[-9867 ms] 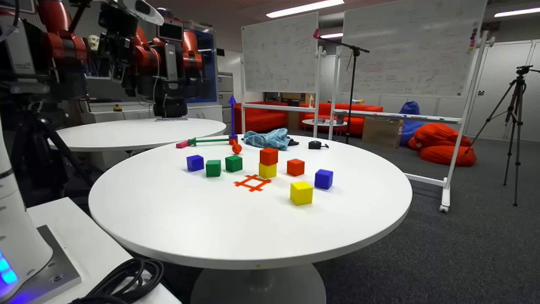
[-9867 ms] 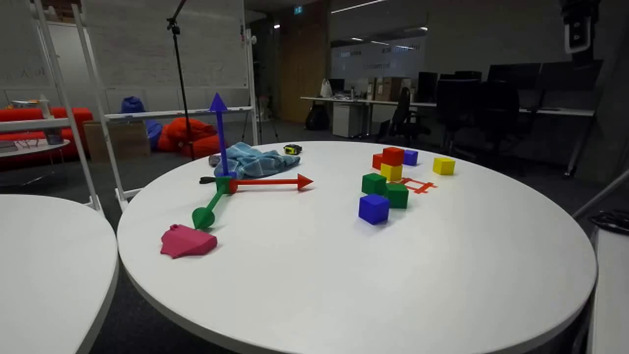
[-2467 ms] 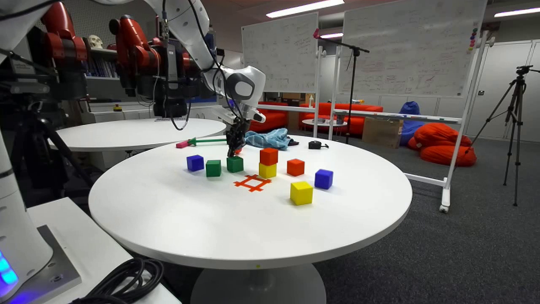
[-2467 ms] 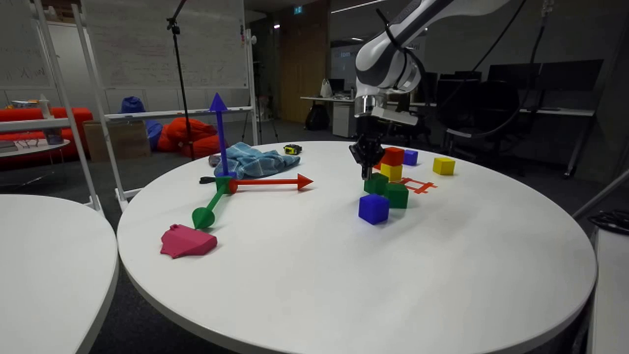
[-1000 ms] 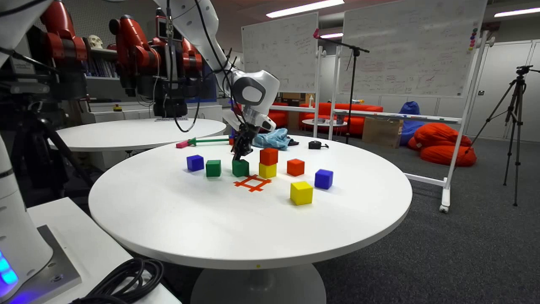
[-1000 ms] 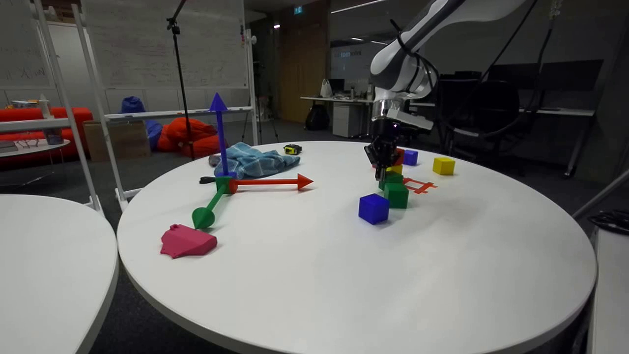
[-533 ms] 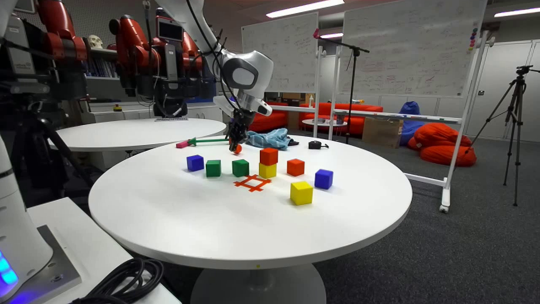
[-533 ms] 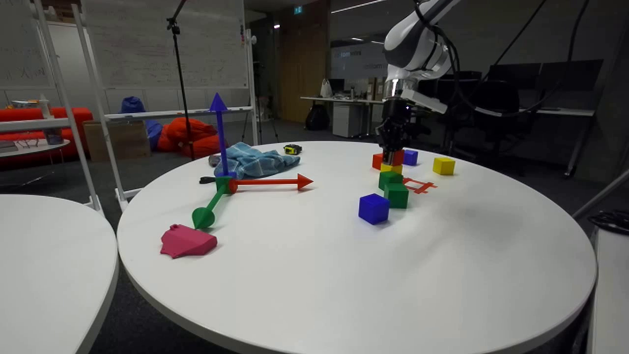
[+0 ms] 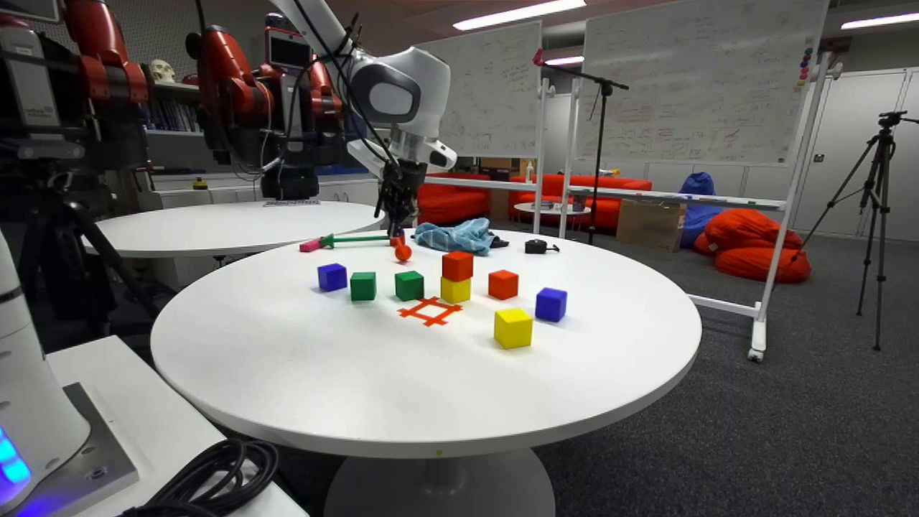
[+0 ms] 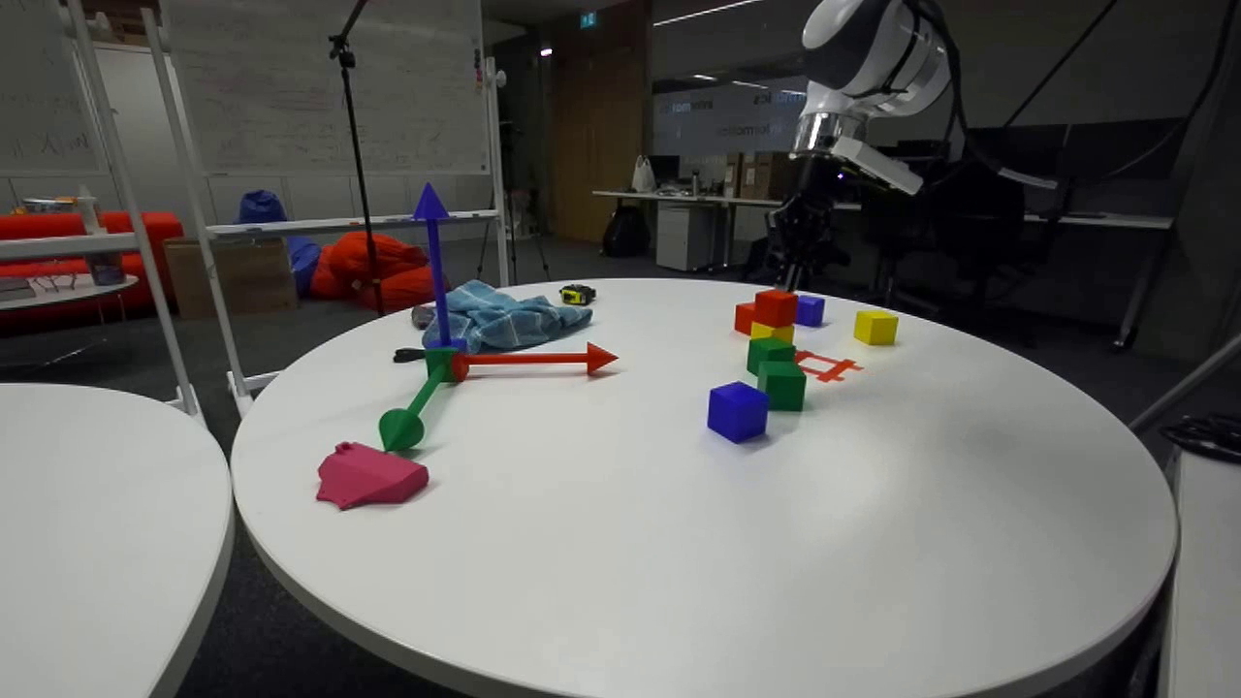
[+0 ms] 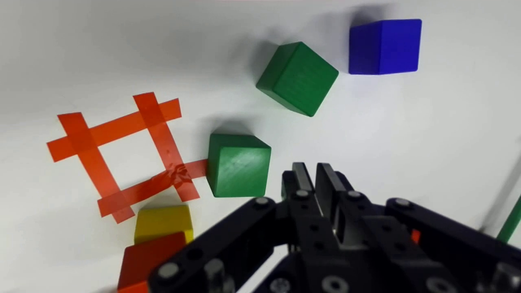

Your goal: Push the green block slightly to the right

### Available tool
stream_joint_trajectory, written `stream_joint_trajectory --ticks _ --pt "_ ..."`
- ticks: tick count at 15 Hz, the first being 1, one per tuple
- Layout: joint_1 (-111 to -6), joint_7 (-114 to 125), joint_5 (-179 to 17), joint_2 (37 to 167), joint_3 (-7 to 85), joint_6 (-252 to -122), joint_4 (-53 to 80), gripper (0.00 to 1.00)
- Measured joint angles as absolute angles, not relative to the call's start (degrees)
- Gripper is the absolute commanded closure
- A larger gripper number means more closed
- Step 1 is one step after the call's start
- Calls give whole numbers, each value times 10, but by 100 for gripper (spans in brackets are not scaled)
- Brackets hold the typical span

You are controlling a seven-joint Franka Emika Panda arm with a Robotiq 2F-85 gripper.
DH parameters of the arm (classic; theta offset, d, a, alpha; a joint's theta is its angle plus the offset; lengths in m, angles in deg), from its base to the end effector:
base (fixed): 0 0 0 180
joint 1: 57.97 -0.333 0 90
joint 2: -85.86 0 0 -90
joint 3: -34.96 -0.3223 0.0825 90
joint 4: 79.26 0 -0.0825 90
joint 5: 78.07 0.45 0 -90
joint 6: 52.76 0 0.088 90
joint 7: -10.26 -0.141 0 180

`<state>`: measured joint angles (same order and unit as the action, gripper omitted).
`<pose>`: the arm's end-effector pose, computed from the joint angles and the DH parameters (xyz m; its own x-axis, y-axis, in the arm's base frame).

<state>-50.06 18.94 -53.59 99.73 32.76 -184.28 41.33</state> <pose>0.6189 -0.0419 0.2278 0.9713 -0.2326 -0.0492 -0.2361 -0.9192 -0.3152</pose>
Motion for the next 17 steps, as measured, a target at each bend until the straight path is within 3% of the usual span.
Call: stream_joint_trajectory --ticks 6,8,9,11,17 --pt "-501 223 -504 890 340 -1863 501 12" --pt "-505 226 -502 853 346 -1867 530 0" --pt "-507 226 -502 834 348 -1871 545 15" --pt "-513 223 -503 821 352 -1871 551 1" --pt "-513 223 -503 831 353 -1871 550 0"
